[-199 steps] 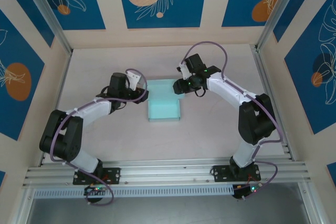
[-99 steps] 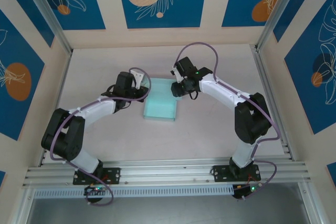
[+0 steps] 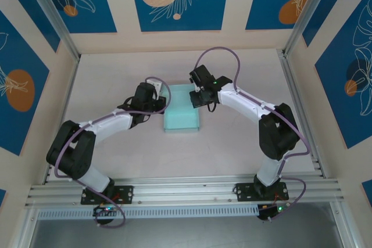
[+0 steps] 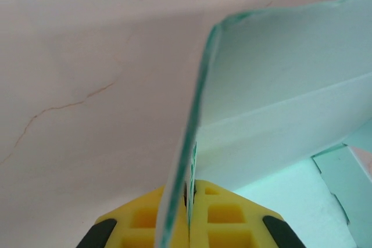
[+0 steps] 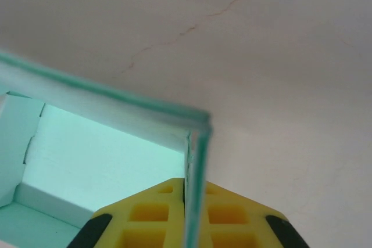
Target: Fold the paper box
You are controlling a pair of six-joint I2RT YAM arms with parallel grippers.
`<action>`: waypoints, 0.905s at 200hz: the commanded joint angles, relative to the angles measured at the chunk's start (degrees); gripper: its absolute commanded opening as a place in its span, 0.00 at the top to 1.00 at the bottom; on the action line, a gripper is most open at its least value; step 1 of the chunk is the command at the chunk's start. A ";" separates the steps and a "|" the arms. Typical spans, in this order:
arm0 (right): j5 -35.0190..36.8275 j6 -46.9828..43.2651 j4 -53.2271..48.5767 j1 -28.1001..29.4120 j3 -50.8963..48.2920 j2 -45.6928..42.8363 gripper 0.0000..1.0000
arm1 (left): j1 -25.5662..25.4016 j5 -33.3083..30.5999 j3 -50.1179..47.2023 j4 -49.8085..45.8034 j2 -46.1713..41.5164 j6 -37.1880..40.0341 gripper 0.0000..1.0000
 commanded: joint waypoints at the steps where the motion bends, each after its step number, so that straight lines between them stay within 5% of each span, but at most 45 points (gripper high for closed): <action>1: 0.41 1.96 4.62 3.23 0.20 0.25 0.96 | -3.25 -3.69 -1.16 6.31 -2.13 -3.25 0.99; 53: 4.82 0.51 12.59 4.83 -0.24 -0.63 1.00 | -5.42 -11.25 -0.99 16.13 -0.21 -2.10 1.00; 181: 7.99 4.67 33.39 6.79 -16.58 -0.92 1.00 | -7.89 -11.06 -5.40 31.42 9.78 -4.37 1.00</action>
